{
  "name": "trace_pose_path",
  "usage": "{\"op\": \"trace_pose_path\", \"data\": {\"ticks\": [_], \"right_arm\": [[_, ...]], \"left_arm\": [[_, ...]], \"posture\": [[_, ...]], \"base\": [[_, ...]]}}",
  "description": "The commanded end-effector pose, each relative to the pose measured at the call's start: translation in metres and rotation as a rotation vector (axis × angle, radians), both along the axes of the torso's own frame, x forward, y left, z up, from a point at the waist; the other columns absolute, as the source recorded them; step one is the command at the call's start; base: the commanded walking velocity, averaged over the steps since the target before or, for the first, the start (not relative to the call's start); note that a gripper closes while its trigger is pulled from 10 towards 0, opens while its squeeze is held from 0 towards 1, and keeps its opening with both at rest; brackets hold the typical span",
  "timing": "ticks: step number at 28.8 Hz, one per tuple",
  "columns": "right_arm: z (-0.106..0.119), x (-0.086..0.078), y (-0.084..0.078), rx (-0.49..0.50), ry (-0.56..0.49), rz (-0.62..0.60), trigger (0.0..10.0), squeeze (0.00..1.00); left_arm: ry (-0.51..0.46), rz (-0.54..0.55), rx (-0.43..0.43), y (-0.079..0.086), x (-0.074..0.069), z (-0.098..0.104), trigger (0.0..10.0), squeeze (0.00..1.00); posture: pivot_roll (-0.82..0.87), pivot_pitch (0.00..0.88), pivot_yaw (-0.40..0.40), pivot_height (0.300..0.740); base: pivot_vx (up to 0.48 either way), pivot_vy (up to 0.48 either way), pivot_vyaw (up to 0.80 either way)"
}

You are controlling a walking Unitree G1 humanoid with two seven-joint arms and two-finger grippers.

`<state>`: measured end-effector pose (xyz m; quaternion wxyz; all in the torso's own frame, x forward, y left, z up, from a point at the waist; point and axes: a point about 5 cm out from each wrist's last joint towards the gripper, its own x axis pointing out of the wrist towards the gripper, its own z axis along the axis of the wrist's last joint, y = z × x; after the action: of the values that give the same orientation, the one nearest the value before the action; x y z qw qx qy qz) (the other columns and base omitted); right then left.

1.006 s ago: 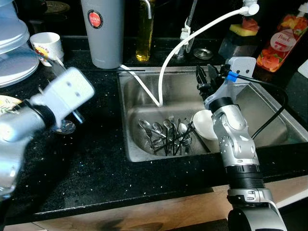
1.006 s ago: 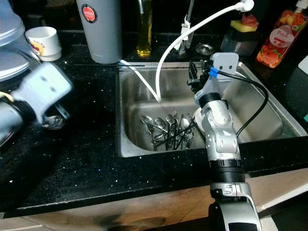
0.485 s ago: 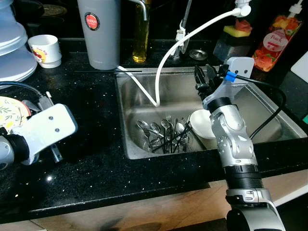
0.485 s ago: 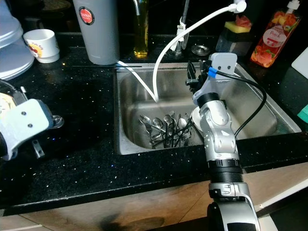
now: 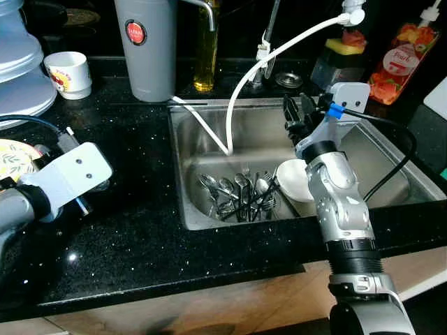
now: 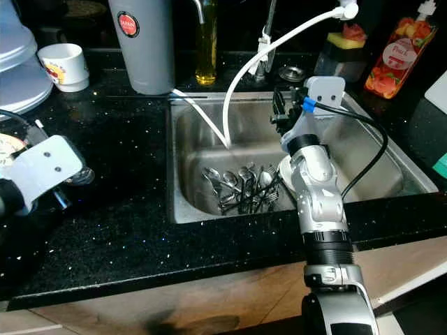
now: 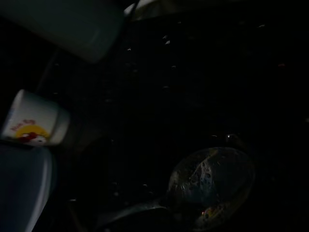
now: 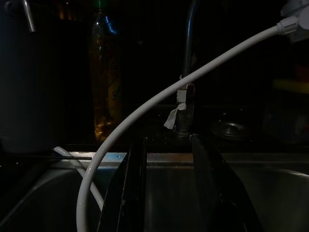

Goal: Kitchen organization

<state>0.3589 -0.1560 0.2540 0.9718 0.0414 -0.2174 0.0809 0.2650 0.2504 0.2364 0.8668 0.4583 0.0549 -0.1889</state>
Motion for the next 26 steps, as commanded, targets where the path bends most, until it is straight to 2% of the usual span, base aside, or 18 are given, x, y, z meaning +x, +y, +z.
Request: {"op": "trace_pose_path", "data": {"ticks": [1,2,4,5,14,17,18,20,21,22,24,25,26], "right_arm": [[-0.001,0.001,-0.004,0.005,0.008,-0.01,10.0,0.0],[-0.001,0.001,-0.004,0.004,0.008,-0.01,10.0,0.0],[-0.001,0.001,-0.004,0.004,0.008,-0.01,10.0,0.0],[-0.001,0.001,-0.005,0.003,0.007,-0.012,10.0,0.0],[0.0,0.001,-0.005,0.005,0.008,-0.012,10.0,0.0],[0.0,0.001,-0.004,0.006,0.007,-0.009,10.0,0.0],[0.0,0.002,-0.004,0.006,0.007,-0.009,10.0,0.0],[0.0,0.002,-0.004,0.006,0.008,-0.008,10.0,0.0],[-0.001,0.002,-0.004,0.005,0.008,-0.007,10.0,0.0],[-0.001,0.002,-0.004,0.005,0.009,-0.007,10.0,0.0],[-0.001,0.002,-0.004,0.005,0.009,-0.007,10.0,0.0],[0.0,0.002,-0.004,0.006,0.009,-0.007,10.0,0.0],[0.0,0.002,-0.003,0.008,0.009,-0.007,10.0,0.0]], "left_arm": [[0.096,0.032,0.011,0.003,0.002,-0.026,7.7,0.0],[0.098,0.034,0.013,0.003,0.003,-0.027,1.5,0.0],[0.098,0.035,0.015,0.003,0.004,-0.028,1.5,0.0],[0.102,0.038,0.005,0.003,0.004,-0.028,0.0,0.0],[0.071,0.036,-0.001,0.002,0.003,-0.019,0.0,0.0],[0.035,0.035,0.023,0.001,0.005,-0.014,0.0,0.0],[-0.006,0.016,0.033,-0.002,0.007,-0.009,0.0,0.0],[-0.142,-0.055,-0.006,-0.014,0.012,0.007,0.0,0.0],[-0.22,-0.082,-0.033,-0.02,0.014,0.017,3.6,0.0],[-0.28,-0.101,-0.053,-0.026,0.016,0.025,10.0,0.0],[-0.28,-0.101,-0.053,-0.026,0.016,0.025,10.0,0.0],[-0.337,-0.136,-0.059,-0.035,0.017,0.034,10.0,0.0],[-0.408,-0.208,-0.038,-0.051,0.018,0.047,10.0,0.0]], "posture": [[0.24,0.068,-0.075,0.74],[0.24,0.068,-0.075,0.74],[0.24,0.068,-0.075,0.74],[0.24,0.068,-0.075,0.74],[0.25,0.072,-0.076,0.74],[0.25,0.071,-0.077,0.74],[0.25,0.072,-0.079,0.74],[0.25,0.072,-0.079,0.74],[0.25,0.072,-0.079,0.74],[0.25,0.07,-0.081,0.74],[0.25,0.07,-0.081,0.74],[0.25,0.07,-0.081,0.74],[0.24,0.067,-0.08,0.74]], "base": [[0.0,0.0,0.0],[0.0,0.0,0.0],[0.0,0.0,0.0],[0.0,0.0,0.0],[0.0,0.0,0.0],[0.0,0.0,0.0],[0.0,0.0,0.0],[0.0,0.0,0.0],[0.0,0.0,0.0],[0.0,0.0,0.0],[0.0,0.0,0.0],[0.0,0.0,0.0],[0.0,0.0,0.0]]}}
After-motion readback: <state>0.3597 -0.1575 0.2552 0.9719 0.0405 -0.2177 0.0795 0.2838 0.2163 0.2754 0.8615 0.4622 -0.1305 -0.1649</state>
